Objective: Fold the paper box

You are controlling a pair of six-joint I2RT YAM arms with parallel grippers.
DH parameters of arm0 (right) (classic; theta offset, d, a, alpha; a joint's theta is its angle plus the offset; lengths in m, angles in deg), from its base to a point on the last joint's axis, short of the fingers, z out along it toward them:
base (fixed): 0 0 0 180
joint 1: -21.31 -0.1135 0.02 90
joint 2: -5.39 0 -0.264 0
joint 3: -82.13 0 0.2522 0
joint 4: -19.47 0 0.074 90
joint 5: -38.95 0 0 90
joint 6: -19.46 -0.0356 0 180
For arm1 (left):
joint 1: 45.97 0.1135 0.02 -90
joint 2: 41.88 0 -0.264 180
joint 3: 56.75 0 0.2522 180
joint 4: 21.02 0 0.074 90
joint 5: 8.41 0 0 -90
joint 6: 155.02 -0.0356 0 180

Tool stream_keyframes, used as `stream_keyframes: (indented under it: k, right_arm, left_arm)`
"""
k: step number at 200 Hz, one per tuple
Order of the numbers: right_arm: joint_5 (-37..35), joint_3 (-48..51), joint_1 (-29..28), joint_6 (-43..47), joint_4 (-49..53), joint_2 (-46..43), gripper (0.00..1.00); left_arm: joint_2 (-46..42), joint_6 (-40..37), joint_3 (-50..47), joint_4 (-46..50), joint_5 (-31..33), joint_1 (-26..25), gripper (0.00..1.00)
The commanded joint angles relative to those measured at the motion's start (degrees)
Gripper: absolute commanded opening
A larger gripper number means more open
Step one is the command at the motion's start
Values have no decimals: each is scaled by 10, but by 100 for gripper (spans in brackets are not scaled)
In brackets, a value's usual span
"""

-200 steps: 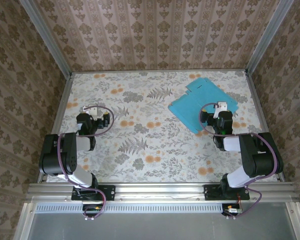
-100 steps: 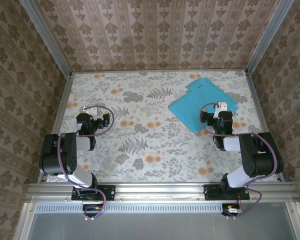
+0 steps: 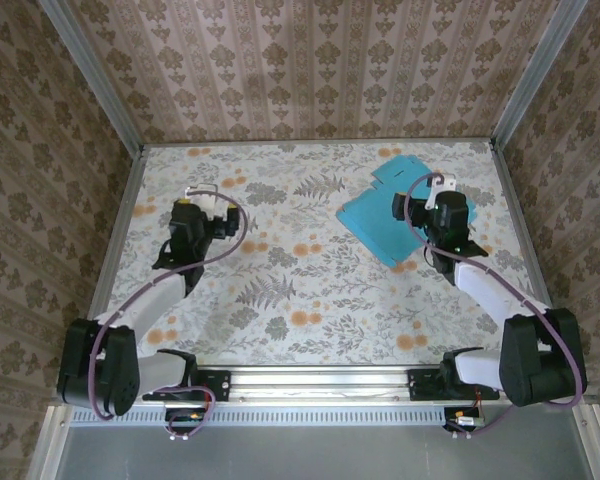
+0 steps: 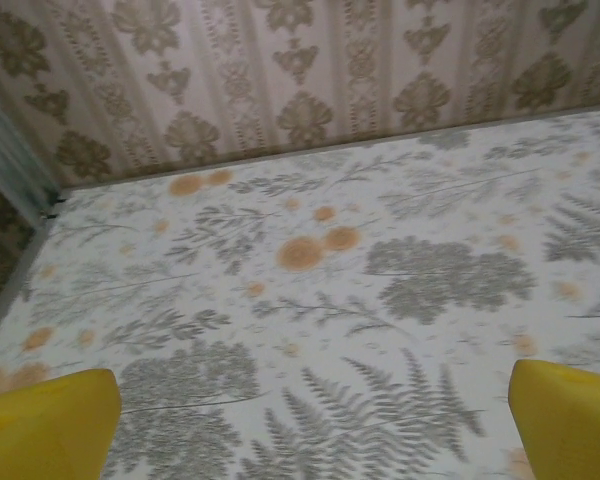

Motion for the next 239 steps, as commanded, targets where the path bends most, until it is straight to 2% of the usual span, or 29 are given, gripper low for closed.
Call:
stream_keyframes:
  k: [1,28,44,76,109,159,199,239]
  right_arm:
    - [23,-62,-5,-97,156,28,100]
    - [84,-131,-5,-108,206,110,100]
    - [106,-168,-3,-120,223,163,100]
    - [128,-250,9,-130,258,282,100]
    - [148,-296,11,-139,284,358,100]
    - [179,-267,-23,-144,274,380,100]
    - [218,-231,-89,-151,248,375,100]
    - [262,-213,-174,-125,253,365,100]
  left_arm:
    - [-3,100,45,156,-13,-28,100]
    - [4,200,71,206,-83,-55,100]
    - [4,234,77,229,-89,-73,100]
    - [0,288,86,270,-112,-84,100]
    - [-16,304,79,285,-126,-86,100]
    - [-24,321,95,304,-197,-44,100]
    - [-21,329,107,303,-266,8,100]
    - [6,289,146,335,-301,38,100]
